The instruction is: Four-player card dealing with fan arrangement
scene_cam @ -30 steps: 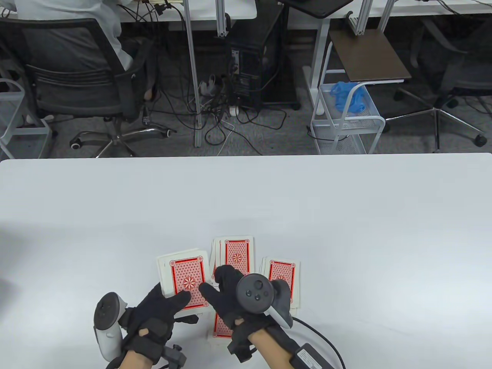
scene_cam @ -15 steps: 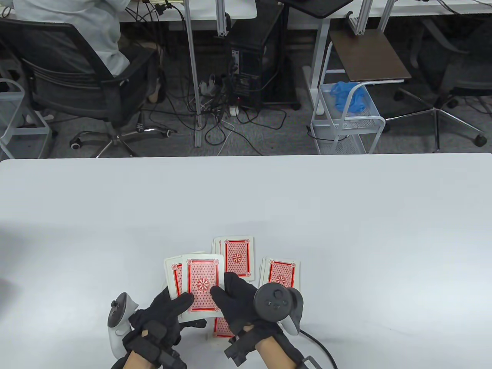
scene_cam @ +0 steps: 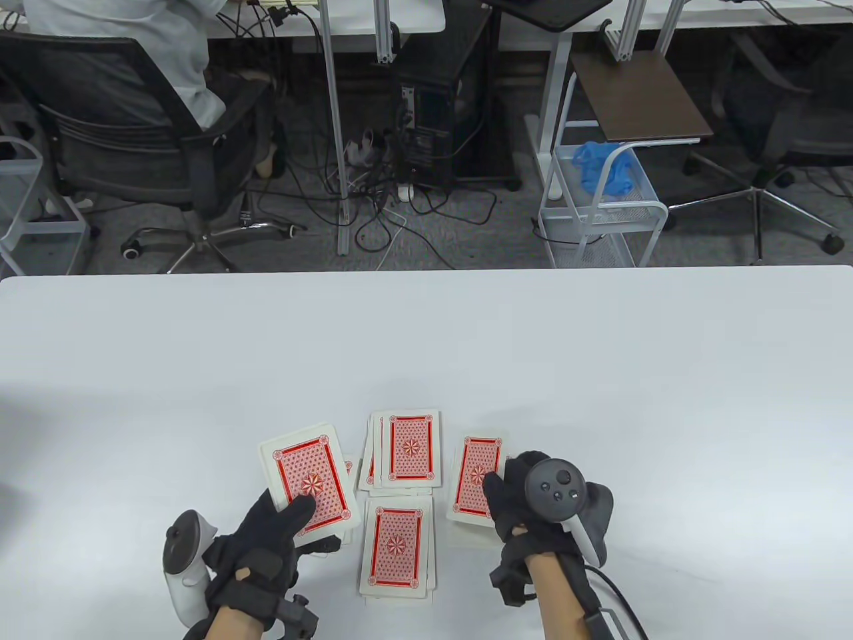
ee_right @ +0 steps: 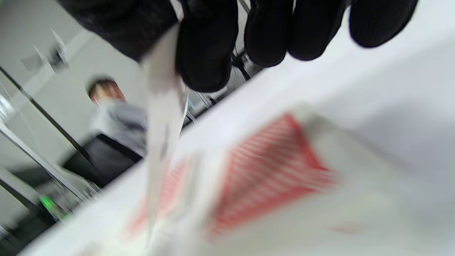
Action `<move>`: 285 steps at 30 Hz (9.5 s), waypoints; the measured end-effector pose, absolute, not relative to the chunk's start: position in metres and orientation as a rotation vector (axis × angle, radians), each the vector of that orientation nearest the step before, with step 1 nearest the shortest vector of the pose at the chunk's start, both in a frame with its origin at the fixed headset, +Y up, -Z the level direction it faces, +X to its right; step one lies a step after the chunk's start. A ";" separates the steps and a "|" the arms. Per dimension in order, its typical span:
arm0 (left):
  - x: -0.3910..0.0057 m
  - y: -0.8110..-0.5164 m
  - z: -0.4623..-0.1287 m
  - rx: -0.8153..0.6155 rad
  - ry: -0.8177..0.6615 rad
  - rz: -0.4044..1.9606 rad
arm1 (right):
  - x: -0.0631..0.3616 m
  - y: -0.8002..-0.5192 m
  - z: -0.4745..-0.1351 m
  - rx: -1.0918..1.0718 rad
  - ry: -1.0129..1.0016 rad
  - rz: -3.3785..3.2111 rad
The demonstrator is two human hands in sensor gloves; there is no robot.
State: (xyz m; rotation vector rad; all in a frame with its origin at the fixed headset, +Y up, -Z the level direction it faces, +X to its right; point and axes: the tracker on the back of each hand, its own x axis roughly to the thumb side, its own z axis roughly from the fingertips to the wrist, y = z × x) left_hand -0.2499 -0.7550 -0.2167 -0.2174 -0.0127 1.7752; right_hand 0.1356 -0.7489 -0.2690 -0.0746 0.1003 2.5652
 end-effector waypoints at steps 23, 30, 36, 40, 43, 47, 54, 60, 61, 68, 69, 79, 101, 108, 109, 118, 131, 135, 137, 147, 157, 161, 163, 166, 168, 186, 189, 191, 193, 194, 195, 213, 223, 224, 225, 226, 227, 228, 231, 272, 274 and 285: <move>-0.224 -0.756 -0.212 -0.281 -0.043 1.719 | 0.018 -0.701 -0.230 0.406 -0.085 2.291; -0.218 -0.756 -0.211 -0.348 -0.154 1.846 | 0.017 -0.701 -0.230 0.416 -0.223 2.216; -0.220 -0.756 -0.211 -0.348 -0.106 1.822 | 0.032 -0.712 -0.235 0.327 -0.123 1.966; -0.238 -0.756 -0.209 -0.264 0.022 1.834 | 0.057 -0.719 -0.237 0.185 -0.185 2.005; -0.252 -0.753 -0.209 -0.210 0.067 1.900 | 0.080 -0.724 -0.238 0.039 -0.188 2.101; -0.261 -0.749 -0.209 -0.165 0.069 1.937 | 0.086 -0.731 -0.244 0.002 0.085 2.199; -0.262 -0.749 -0.210 -0.171 0.052 1.918 | 0.040 -0.751 -0.243 0.191 0.475 2.447; -0.263 -0.749 -0.211 -0.169 0.041 1.890 | 0.011 -0.758 -0.238 0.221 0.321 2.925; -0.263 -0.750 -0.211 -0.169 0.039 1.882 | 0.009 -0.760 -0.237 0.215 0.303 2.990; -0.256 -0.752 -0.211 -0.193 0.029 1.787 | 0.010 -0.750 -0.235 0.267 0.191 3.007; -0.253 -0.753 -0.212 -0.201 0.025 1.761 | 0.012 -0.741 -0.233 0.308 0.039 2.851; -0.225 -0.751 -0.209 -0.265 -0.056 1.665 | 0.013 -0.701 -0.217 0.386 -0.291 2.416; -0.313 -0.709 -0.204 0.112 0.066 1.626 | -0.009 -0.729 -0.266 0.150 0.189 2.245; -0.321 -0.707 -0.201 0.160 0.089 1.591 | -0.080 -0.742 -0.282 0.152 0.327 2.661; -0.322 -0.707 -0.201 0.161 0.091 1.594 | -0.086 -0.744 -0.283 0.145 0.326 2.729; -0.322 -0.708 -0.201 0.153 0.119 1.577 | -0.100 -0.756 -0.286 0.195 0.303 3.072; -0.265 -0.725 -0.208 -0.120 0.018 1.659 | -0.041 -0.681 -0.235 0.485 -0.211 2.395; -0.258 -0.730 -0.212 -0.207 -0.095 1.714 | -0.031 -0.690 -0.230 0.472 -0.283 2.282; -0.256 -0.734 -0.214 -0.251 -0.137 1.755 | -0.026 -0.693 -0.231 0.455 -0.255 2.240; -0.281 -0.725 -0.209 -0.058 0.066 1.612 | 0.013 -0.709 -0.275 0.186 -0.079 1.938; -0.287 -0.716 -0.209 -0.021 0.042 1.595 | 0.016 -0.740 -0.337 -0.107 0.226 2.599; -0.286 -0.712 -0.208 -0.009 0.025 1.548 | 0.008 -0.755 -0.343 -0.128 0.222 2.984; -0.285 -0.712 -0.209 -0.013 0.023 1.541 | 0.005 -0.763 -0.342 -0.111 0.234 3.160; -0.282 -0.713 -0.209 -0.029 0.018 1.539 | 0.005 -0.758 -0.342 -0.064 0.214 3.202; -0.280 -0.716 -0.210 -0.044 0.022 1.535 | 0.004 -0.741 -0.338 -0.016 0.075 3.094; -0.225 -0.737 -0.205 -0.306 -0.087 1.787 | -0.001 -0.685 -0.217 0.453 -0.310 2.326; -0.224 -0.741 -0.208 -0.374 -0.163 1.852 | 0.005 -0.687 -0.221 0.411 -0.268 2.266; -0.224 -0.742 -0.210 -0.375 -0.147 1.851 | 0.011 -0.692 -0.226 0.383 -0.183 2.174; -0.226 -0.743 -0.210 -0.371 -0.125 1.833 | 0.018 -0.699 -0.235 0.387 -0.036 2.054; -0.228 -0.744 -0.210 -0.362 -0.102 1.825 | 0.024 -0.705 -0.240 0.386 0.079 1.947; -0.230 -0.744 -0.209 -0.345 -0.081 1.812 | 0.034 -0.710 -0.245 0.353 0.131 1.841; -0.242 -0.738 -0.210 -0.238 -0.041 1.697 | 0.119 -0.756 -0.279 -0.185 0.178 2.920; -0.242 -0.740 -0.211 -0.227 -0.017 1.656 | 0.100 -0.730 -0.267 -0.021 -0.213 2.777; -0.240 -0.740 -0.211 -0.229 -0.012 1.655 | 0.092 -0.721 -0.263 0.044 -0.266 2.646; -0.239 -0.741 -0.211 -0.230 -0.008 1.660 | 0.082 -0.714 -0.258 0.132 -0.262 2.529; -0.238 -0.741 -0.211 -0.231 -0.007 1.665 | 0.077 -0.711 -0.256 0.175 -0.248 2.470; -0.236 -0.742 -0.210 -0.235 0.001 1.670 | 0.063 -0.706 -0.248 0.236 -0.226 2.346; -0.235 -0.742 -0.210 -0.239 0.004 1.670 | 0.051 -0.703 -0.243 0.284 -0.208 2.265; -0.230 -0.744 -0.208 -0.253 0.007 1.672 | 0.024 -0.700 -0.231 0.367 -0.155 2.219; -0.257 -0.737 -0.209 -0.145 0.067 1.598 | 0.006 -0.734 -0.232 0.331 0.032 2.885; -0.250 -0.739 -0.209 -0.174 0.049 1.606 | 0.010 -0.719 -0.227 0.377 -0.159 2.598; -0.215 -0.741 -0.203 -0.299 -0.050 1.651 | 0.005 -0.694 -0.219 0.435 -0.261 2.249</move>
